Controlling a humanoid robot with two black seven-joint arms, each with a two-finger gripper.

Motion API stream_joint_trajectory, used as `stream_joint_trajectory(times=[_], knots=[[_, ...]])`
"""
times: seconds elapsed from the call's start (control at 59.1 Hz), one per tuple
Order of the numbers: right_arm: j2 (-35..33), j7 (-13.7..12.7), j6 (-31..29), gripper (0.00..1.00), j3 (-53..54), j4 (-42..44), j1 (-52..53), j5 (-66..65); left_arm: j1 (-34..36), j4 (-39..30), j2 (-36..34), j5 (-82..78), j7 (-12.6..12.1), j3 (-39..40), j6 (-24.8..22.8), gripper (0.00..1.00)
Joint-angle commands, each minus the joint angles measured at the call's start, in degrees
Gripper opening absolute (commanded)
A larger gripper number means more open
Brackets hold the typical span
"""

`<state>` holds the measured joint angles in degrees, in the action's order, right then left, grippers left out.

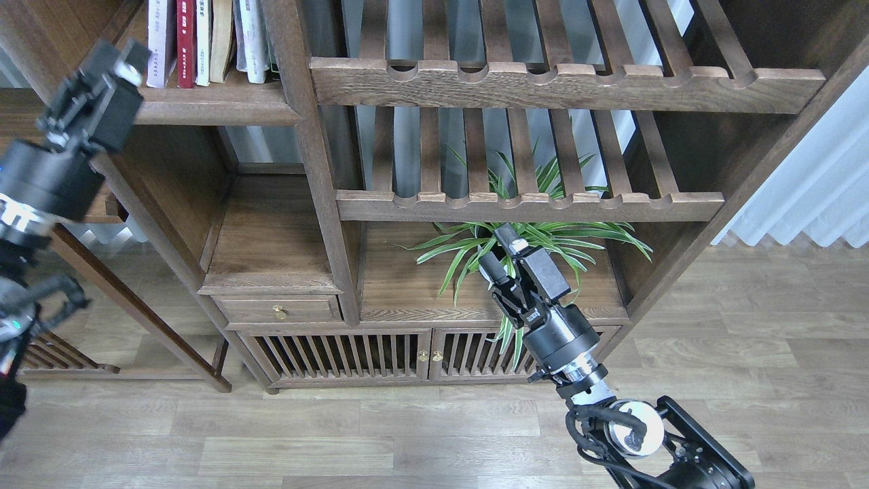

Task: Organize books on shelf
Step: 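Push the white book deeper into the top shelf with the left gripper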

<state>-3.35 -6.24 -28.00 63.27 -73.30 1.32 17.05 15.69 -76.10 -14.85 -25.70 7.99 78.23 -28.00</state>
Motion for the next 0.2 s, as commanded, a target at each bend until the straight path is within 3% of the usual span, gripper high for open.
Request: stream_joint_trajectory(times=[0.0, 0.186], knots=[[-0.08, 0.0, 0.0, 0.99, 0.01, 0.0, 0.09, 0.0, -3.82, 0.25, 4.3, -0.05, -0.17, -3.26, 0.0, 0.9], [0.01, -0.09, 0.0, 0.99, -0.17, 0.0, 0.26, -0.35, -7.43, 0.69, 8.17, -0.05, -0.17, -9.32, 0.0, 0.96]])
